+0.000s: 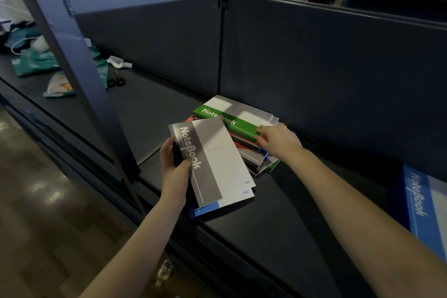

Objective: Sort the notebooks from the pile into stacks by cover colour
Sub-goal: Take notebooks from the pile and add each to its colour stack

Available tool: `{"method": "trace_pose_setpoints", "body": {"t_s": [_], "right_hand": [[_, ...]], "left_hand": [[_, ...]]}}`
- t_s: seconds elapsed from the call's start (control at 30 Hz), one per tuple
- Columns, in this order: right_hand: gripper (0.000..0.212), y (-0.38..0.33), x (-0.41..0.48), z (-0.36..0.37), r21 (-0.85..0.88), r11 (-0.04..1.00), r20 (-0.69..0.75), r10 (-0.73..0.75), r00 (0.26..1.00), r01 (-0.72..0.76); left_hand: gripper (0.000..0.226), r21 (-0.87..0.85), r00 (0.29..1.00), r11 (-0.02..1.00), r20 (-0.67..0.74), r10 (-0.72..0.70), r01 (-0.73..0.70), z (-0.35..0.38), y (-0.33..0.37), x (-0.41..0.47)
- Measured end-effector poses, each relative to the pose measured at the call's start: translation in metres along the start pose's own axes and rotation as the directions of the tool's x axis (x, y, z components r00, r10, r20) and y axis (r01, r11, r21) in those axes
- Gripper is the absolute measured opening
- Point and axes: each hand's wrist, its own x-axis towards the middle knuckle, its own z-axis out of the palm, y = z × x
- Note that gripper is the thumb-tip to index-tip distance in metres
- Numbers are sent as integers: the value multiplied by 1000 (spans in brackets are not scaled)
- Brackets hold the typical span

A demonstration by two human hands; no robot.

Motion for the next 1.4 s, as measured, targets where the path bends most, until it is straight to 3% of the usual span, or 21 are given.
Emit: {"method": "trace_pose_setpoints", "body": {"t_s": [0.3, 0.47, 0.63, 0.73, 0.83, 0.93, 1.03, 1.17, 1.23, 1.33, 1.4], "right_hand": [[49, 9, 3, 1, 50, 998, 77, -47, 996, 43], [37, 8, 2, 6, 7, 997, 38, -81, 996, 81], [35, 0, -1, 7, -91, 989, -11, -115, 993, 114], [36, -4, -4, 7, -171, 983, -34, -76, 997, 69], [22, -2, -6, 5, -273, 961, -23, -51, 998, 43], [25, -2, -12, 2, -279, 960, -29, -6, 1000, -2], [22, 0, -17, 2, -240, 970, -126, 14, 992, -44], [14, -6, -40, 3, -209, 977, -184, -74, 980, 35], [24, -15, -57, 8, -100, 993, -291, -94, 952, 68], [36, -20, -81, 19, 39, 989, -599, -93, 795, 145], [33, -9, -93, 21, 101, 981, -689, -52, 723, 167]], "left_hand": [[58, -49, 999, 998, -8, -49, 49, 0, 5, 1], [62, -76, 998, 995, 0, -66, 66, 0, 7, 0], [60, -74, 998, 995, 23, -66, 68, 0, 6, 1], [57, -58, 998, 997, 33, -56, 58, 1, 5, 1], [53, -49, 998, 998, 37, -48, 50, 2, 7, 1], [53, -43, 998, 998, 40, -47, 49, 3, 8, 0], [51, -36, 998, 998, 30, -51, 52, 2, 7, -1], [53, -15, 996, 997, 45, -79, 80, 5, 1, 1], [54, -1, 995, 997, 61, -81, 81, 10, -3, 1], [49, 0, 991, 995, 97, -96, 96, 24, -7, -2], [50, 11, 985, 994, 133, -106, 106, 36, -9, -5]]}}
